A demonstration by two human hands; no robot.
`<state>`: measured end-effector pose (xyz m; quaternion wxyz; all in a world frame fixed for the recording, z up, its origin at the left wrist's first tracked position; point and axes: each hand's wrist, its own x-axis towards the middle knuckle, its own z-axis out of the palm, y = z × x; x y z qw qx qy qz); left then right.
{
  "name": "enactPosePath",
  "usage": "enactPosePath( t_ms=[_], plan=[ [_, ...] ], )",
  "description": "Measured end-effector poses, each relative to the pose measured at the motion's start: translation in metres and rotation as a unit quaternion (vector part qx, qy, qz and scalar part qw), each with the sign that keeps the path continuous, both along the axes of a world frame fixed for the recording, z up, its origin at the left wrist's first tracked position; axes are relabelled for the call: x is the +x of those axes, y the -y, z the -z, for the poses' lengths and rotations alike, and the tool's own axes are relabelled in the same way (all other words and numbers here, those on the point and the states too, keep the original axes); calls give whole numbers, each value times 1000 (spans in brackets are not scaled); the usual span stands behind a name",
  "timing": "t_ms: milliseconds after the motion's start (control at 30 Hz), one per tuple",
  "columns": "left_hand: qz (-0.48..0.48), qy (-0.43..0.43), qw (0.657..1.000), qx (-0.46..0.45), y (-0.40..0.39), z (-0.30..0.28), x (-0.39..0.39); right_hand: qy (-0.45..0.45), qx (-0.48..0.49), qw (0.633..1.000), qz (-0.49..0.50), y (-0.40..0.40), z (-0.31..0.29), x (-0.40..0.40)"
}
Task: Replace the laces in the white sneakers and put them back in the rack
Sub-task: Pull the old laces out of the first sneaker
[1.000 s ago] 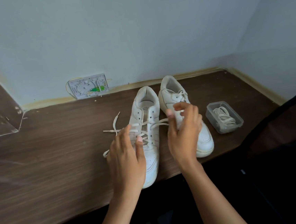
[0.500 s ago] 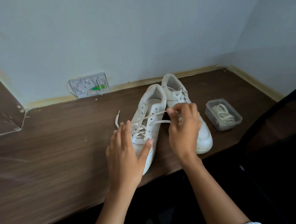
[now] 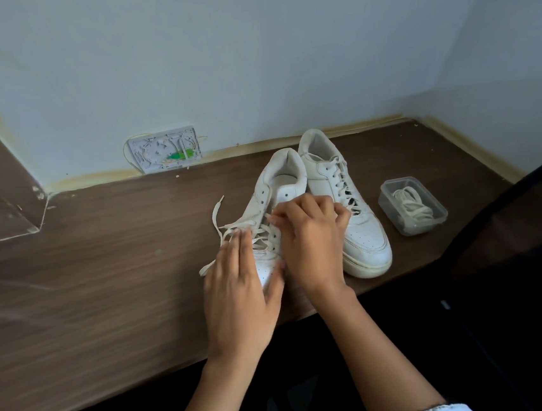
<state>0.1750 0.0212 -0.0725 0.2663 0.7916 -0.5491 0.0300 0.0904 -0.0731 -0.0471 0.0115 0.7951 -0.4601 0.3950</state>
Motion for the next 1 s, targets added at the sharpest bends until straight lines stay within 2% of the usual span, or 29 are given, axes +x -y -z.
enactPosePath(
  t_ms=[67, 100, 167, 233, 300, 367, 433, 533, 600, 700, 833, 867, 933, 1000],
  plan=[
    [1, 0, 1000, -9, 1, 1, 0, 38, 17, 999, 20, 2, -3, -3],
    [2, -3, 1000, -15, 1, 1, 0, 89, 30, 995, 46, 5, -6, -7],
    [2, -8, 1000, -24, 0, 1, -1, 212, 49, 969, 113, 13, -15, -19],
    [0, -8, 1000, -26, 1, 1, -1, 273, 53, 947, 159, 21, -20, -31],
    [-1, -8, 1000, -26, 1, 1, -2, 254, 45, 952, 167, 22, -21, -35],
    [-1, -11, 1000, -27, 2, 1, -2, 208, 34, 970, 118, 16, -21, -29],
    [-1, -14, 1000, -27, 3, 2, -2, 114, 19, 992, 50, 9, -16, -20],
    [4, -11, 1000, -27, 4, 3, -1, 1, 26, 1000, -8, 6, -7, -7],
    [7, -8, 1000, -27, 3, 3, -1, 8, 51, 998, -25, 4, -1, -1],
    [6, -5, 1000, -29, 3, 4, -1, 22, 32, 999, -19, 3, -1, 0],
    [1, -12, 999, -39, 4, 3, -2, 222, 49, 972, 55, 13, -19, -18],
    [0, -14, 999, -41, 4, 3, -2, 248, 45, 964, 84, 17, -22, -26],
    [1, -18, 999, -45, 4, 2, -3, 254, 46, 960, 108, 21, -26, -36],
    [3, -26, 998, -48, 4, 3, -3, 223, 56, 971, 69, 18, -25, -38]
  ],
)
